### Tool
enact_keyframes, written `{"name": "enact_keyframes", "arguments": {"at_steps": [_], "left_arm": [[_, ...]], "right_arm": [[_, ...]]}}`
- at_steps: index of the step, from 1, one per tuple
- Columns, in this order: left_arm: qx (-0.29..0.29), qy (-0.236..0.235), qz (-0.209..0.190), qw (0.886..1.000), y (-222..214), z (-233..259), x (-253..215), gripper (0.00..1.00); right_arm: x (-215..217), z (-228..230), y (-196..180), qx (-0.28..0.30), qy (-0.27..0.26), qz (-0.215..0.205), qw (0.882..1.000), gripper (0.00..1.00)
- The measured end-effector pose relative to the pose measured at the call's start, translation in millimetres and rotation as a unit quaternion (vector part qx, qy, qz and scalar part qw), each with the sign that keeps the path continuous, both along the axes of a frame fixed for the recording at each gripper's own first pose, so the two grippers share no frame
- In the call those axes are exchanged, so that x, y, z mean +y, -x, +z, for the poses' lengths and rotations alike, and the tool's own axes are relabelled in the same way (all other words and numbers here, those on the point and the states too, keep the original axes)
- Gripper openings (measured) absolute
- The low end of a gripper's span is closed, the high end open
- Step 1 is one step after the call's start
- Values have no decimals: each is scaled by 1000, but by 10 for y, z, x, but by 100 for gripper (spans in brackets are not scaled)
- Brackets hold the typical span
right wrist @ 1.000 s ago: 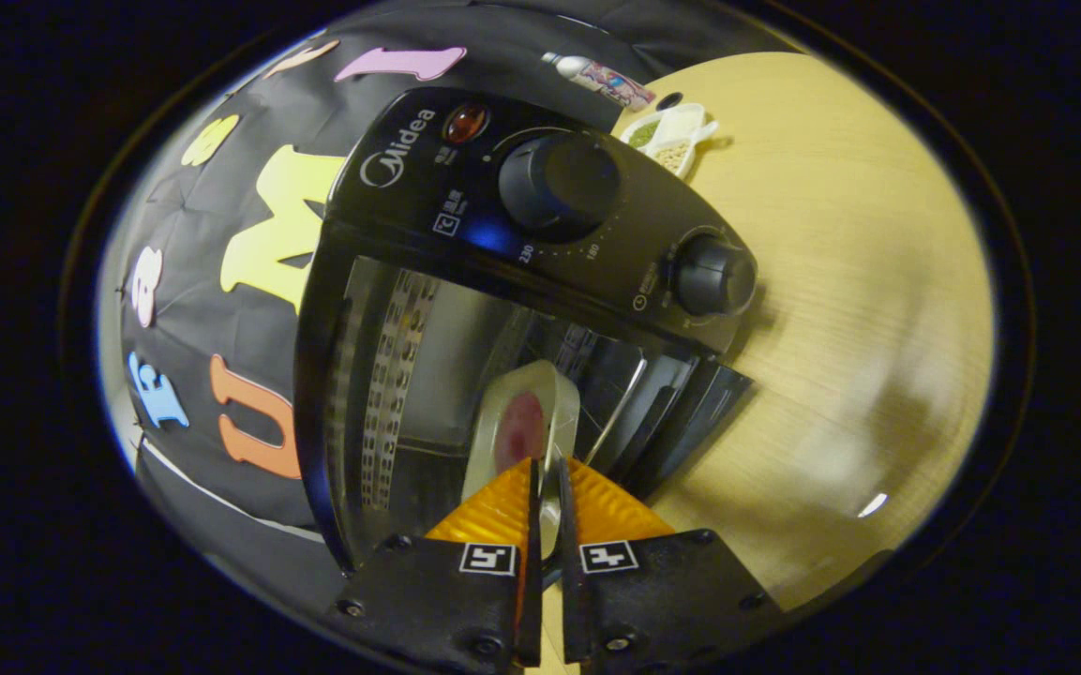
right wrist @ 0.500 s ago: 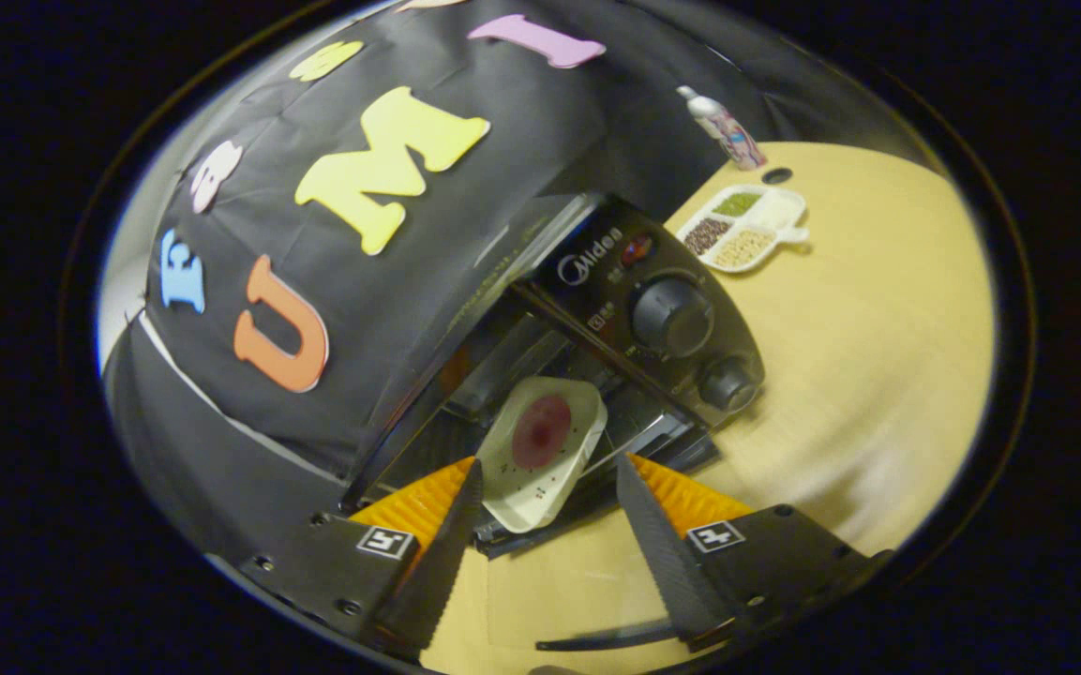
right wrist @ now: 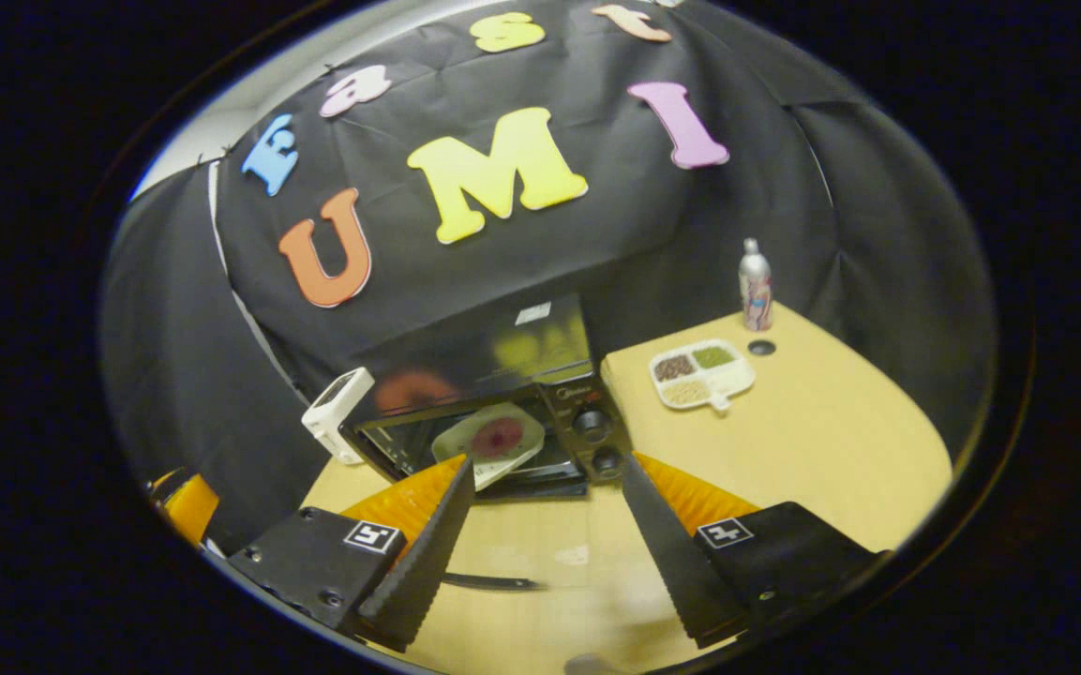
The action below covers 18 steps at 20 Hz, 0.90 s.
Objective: Open the electric oven with the left hand, put the food in, and close the electric oven.
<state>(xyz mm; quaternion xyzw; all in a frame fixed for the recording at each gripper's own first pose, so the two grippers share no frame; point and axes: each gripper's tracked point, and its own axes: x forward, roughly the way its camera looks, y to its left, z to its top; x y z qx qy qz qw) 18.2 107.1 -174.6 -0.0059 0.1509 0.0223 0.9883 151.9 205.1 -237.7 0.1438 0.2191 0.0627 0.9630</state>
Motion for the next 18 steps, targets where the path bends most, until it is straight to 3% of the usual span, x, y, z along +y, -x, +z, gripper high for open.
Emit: {"name": "enact_keyframes", "arguments": {"at_steps": [4,5,6,9,11,14,18], "left_arm": [[-11,14,-30,999,101,-37,-200,97],[-5,21,-36,999,139,-120,-257,97],[1,28,-41,999,163,-198,-307,97],[9,36,-44,998,186,-292,-405,97],[13,31,-46,998,179,-344,-461,97],[27,28,-43,998,194,-468,-558,97],[53,30,-48,997,207,-737,-752,97]], "right_arm": [[-485,427,427,-33,79,-25,996,94],[-581,508,552,-32,91,-32,995,100],[-638,582,636,-34,92,-36,995,95],[-847,728,817,-53,112,-51,991,100],[-963,783,893,-57,119,-54,990,96],[-1112,731,914,-41,112,-57,991,100],[-1322,728,879,-33,130,-55,989,96]]}}
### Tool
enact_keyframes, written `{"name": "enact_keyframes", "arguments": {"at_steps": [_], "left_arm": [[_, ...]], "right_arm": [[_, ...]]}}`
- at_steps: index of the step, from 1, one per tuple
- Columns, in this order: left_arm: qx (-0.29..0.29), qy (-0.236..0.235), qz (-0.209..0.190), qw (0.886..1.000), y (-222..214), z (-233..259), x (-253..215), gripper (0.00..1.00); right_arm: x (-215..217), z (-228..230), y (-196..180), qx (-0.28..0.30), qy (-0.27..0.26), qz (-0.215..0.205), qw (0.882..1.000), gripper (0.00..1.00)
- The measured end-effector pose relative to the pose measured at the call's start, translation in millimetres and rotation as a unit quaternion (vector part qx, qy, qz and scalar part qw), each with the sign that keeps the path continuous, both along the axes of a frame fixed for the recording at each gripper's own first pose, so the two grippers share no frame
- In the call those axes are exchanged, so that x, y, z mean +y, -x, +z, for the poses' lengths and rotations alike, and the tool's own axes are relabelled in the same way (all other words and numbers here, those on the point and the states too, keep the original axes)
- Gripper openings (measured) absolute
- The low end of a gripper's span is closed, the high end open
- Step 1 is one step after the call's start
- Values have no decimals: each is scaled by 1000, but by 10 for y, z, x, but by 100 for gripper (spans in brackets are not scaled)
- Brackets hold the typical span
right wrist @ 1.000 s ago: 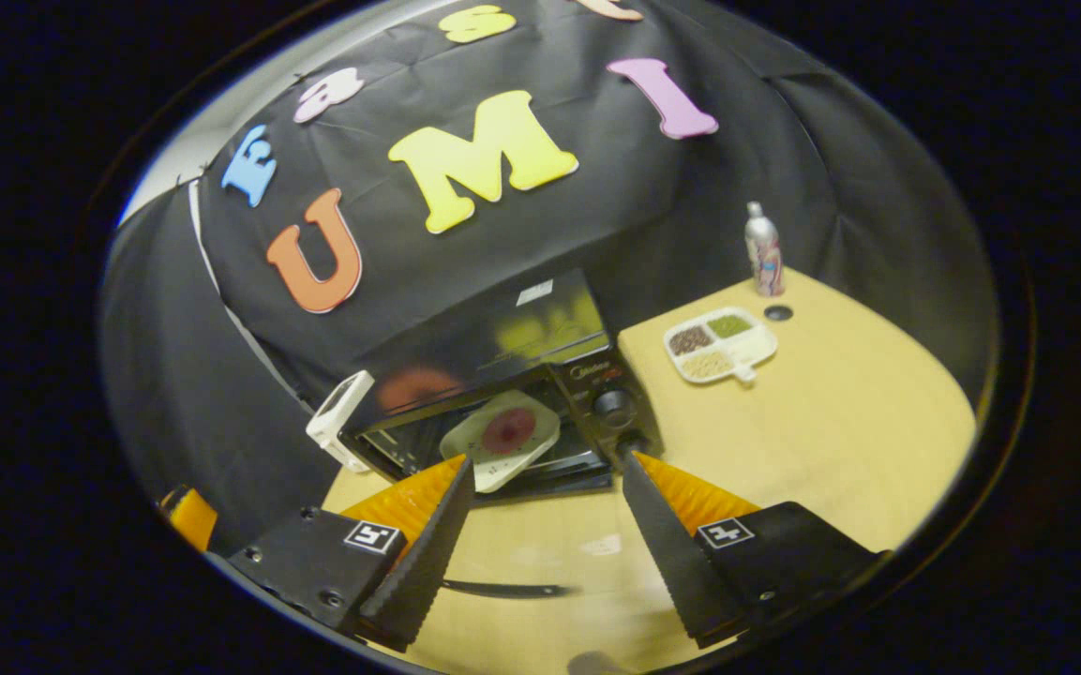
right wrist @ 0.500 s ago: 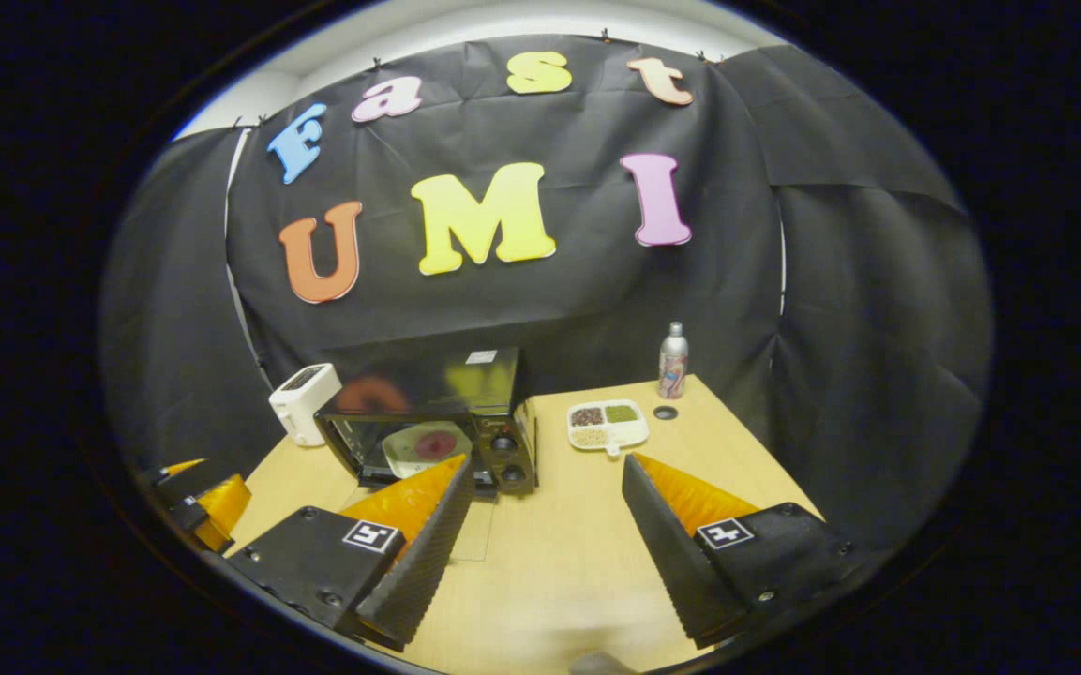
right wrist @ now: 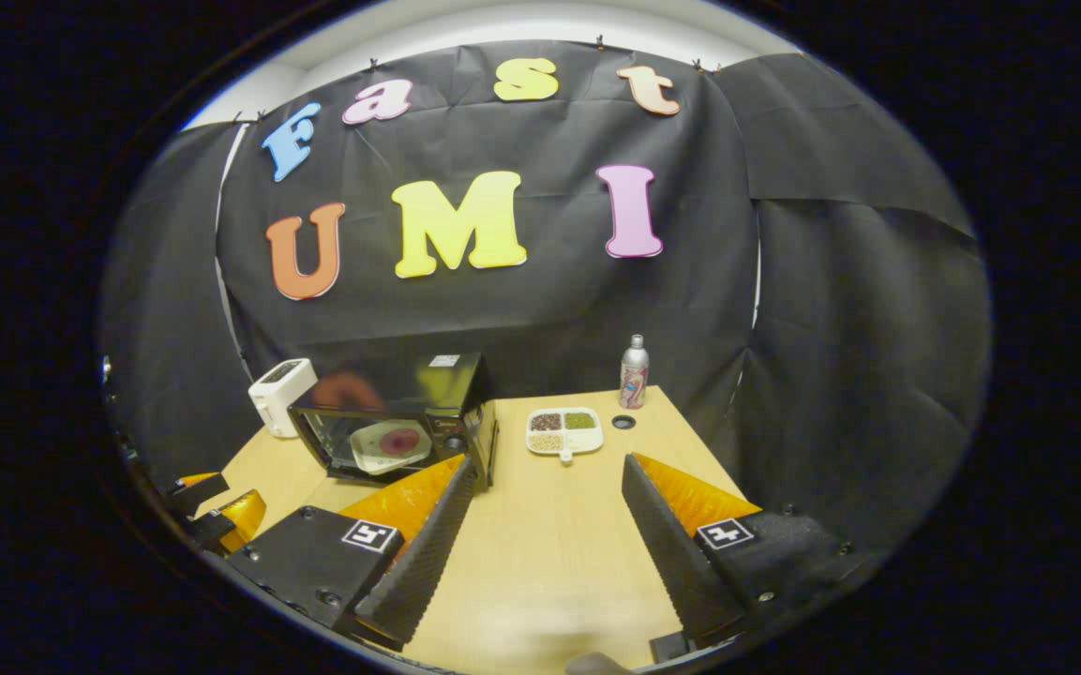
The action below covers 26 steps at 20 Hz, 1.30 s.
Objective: Open the electric oven with the left hand, put the food in, and close the electric oven.
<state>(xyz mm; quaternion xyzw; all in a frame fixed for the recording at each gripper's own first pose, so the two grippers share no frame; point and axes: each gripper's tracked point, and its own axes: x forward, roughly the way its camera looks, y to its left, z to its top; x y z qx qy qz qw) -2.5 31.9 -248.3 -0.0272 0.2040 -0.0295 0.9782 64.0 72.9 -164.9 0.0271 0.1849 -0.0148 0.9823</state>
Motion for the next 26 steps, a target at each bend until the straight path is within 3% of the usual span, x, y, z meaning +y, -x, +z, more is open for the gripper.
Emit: {"name": "enact_keyframes", "arguments": {"at_steps": [1,11,26], "left_arm": [[11,4,-3,1000,12,-119,-63,97],[138,32,-15,990,92,-1344,-512,98],[165,13,-23,986,-327,-1904,-663,97]], "right_arm": [[-11,5,0,2,2,3,1000,100],[-331,3,91,27,34,-5,999,96],[-620,-70,141,56,40,-46,997,100]]}}
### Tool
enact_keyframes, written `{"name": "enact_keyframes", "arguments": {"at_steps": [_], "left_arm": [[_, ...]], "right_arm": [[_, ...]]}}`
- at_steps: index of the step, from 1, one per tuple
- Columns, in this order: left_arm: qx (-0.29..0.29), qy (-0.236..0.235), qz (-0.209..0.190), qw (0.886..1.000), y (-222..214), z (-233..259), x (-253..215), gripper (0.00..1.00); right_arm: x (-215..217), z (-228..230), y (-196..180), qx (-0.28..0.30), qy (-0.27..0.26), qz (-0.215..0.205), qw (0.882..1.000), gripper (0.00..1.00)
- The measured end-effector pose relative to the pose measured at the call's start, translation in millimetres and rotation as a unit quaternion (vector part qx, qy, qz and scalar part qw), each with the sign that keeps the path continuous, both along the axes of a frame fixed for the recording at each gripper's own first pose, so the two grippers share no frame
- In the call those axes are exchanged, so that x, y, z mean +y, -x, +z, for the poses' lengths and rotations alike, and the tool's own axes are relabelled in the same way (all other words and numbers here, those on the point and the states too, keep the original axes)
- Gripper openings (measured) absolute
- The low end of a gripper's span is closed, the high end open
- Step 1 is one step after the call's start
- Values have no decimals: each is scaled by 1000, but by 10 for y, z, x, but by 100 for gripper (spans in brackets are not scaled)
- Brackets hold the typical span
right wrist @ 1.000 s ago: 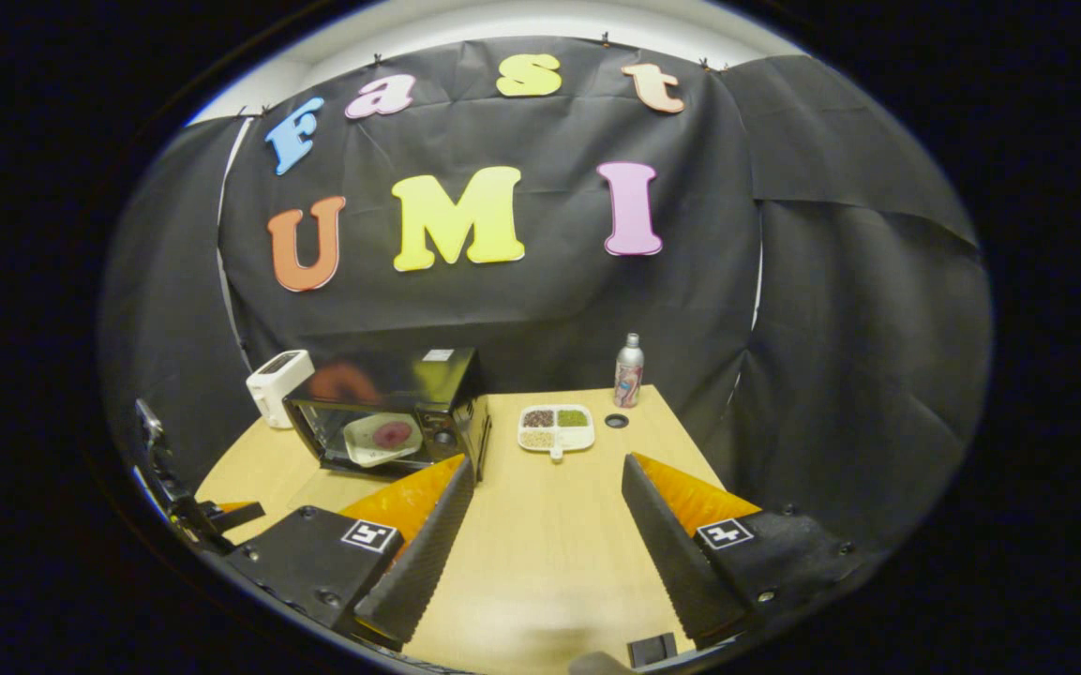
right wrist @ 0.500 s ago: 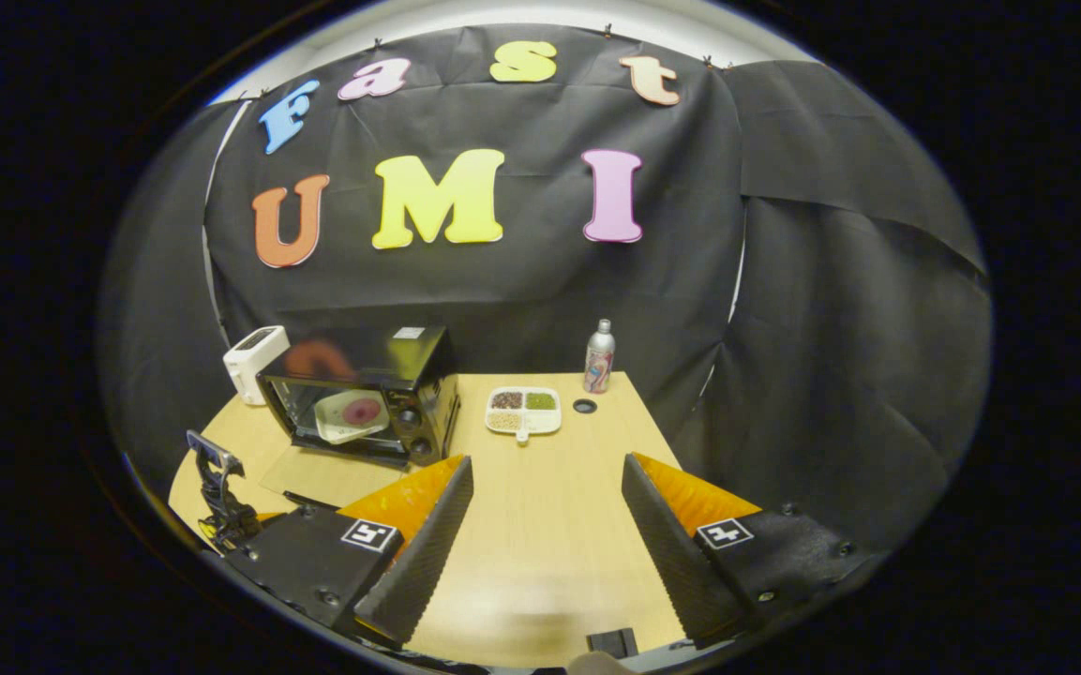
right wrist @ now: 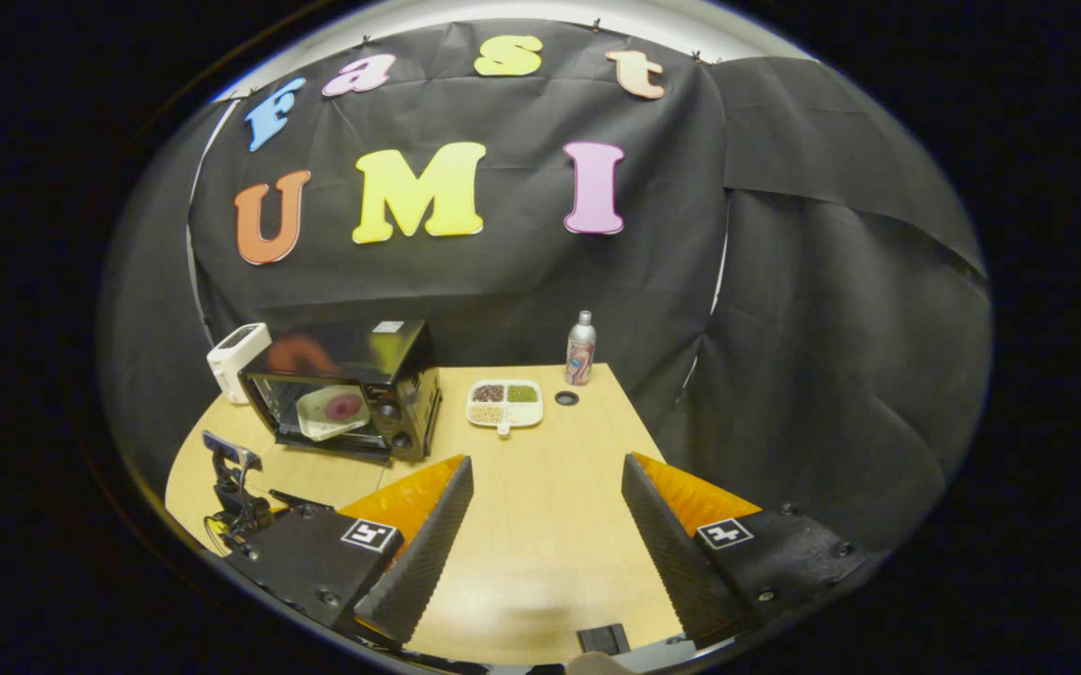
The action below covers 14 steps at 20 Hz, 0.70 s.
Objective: Open the electric oven with the left hand, put the food in, and close the electric oven.
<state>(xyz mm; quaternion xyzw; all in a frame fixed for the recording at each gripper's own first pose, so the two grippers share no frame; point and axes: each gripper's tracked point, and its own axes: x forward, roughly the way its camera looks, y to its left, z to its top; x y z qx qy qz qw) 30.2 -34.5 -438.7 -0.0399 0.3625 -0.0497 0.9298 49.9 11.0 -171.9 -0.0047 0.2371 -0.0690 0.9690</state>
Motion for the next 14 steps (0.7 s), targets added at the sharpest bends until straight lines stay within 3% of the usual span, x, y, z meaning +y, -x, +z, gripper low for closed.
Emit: {"name": "enact_keyframes", "arguments": {"at_steps": [14], "left_arm": [[-18,-5,3,1000,-170,436,71,97]], "right_arm": [[99,32,-89,-13,-15,13,1000,96]]}}
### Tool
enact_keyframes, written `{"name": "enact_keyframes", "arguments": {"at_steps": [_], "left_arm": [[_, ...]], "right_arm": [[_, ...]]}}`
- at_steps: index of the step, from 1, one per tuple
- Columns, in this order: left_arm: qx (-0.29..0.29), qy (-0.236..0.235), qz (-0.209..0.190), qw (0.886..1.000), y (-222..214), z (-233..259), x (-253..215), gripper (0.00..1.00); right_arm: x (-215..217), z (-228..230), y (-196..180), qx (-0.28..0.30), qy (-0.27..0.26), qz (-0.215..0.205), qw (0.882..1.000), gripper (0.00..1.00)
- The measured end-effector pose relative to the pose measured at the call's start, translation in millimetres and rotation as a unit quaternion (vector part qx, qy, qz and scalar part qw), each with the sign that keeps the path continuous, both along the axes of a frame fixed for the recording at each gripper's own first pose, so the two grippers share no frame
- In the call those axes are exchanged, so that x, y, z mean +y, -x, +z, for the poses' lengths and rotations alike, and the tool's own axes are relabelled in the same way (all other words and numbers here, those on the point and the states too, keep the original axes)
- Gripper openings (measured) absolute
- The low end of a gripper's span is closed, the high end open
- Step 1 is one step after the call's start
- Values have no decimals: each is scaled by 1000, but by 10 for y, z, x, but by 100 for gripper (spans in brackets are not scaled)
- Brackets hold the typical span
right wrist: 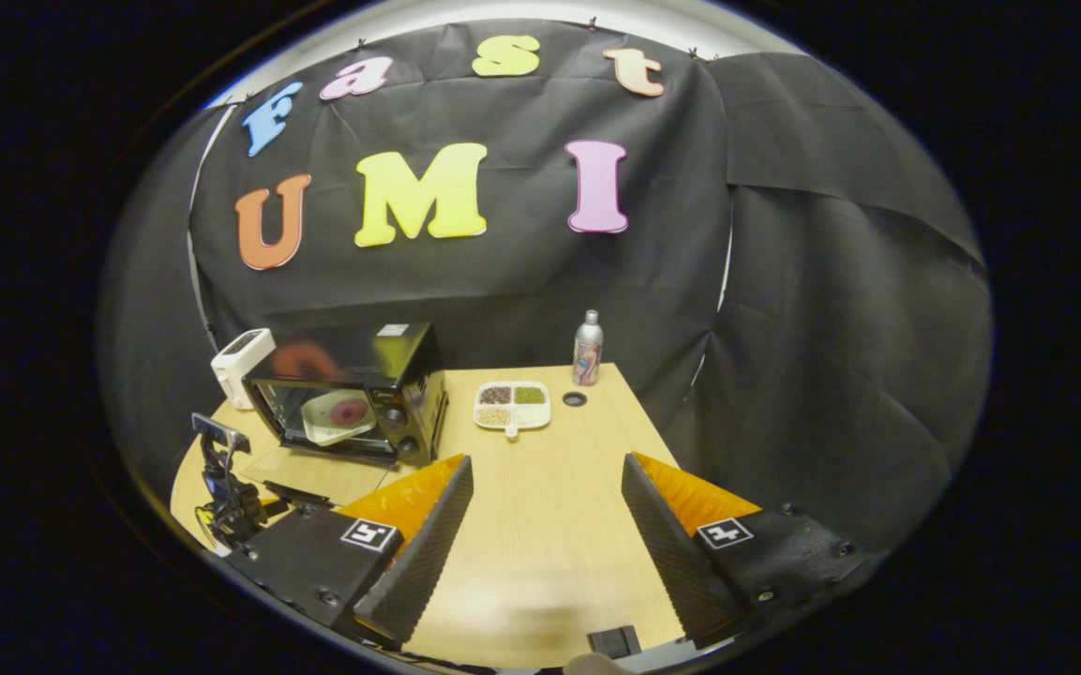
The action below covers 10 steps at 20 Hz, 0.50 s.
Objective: Open the electric oven with the left hand, put the food in, and close the electric oven.
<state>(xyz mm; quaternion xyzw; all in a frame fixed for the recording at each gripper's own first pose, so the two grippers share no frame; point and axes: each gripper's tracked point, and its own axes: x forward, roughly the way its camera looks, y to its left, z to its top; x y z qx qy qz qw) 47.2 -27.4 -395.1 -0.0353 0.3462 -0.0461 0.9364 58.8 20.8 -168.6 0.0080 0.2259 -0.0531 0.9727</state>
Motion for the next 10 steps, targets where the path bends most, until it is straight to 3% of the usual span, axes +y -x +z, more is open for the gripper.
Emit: {"name": "enact_keyframes", "arguments": {"at_steps": [9,10], "left_arm": [[-66,-11,2,998,-590,662,125,97],[-72,-13,0,997,-670,732,131,97]], "right_arm": [[34,75,-65,-12,-10,4,1000,96],[-3,75,-76,-13,-10,0,1000,100]]}}
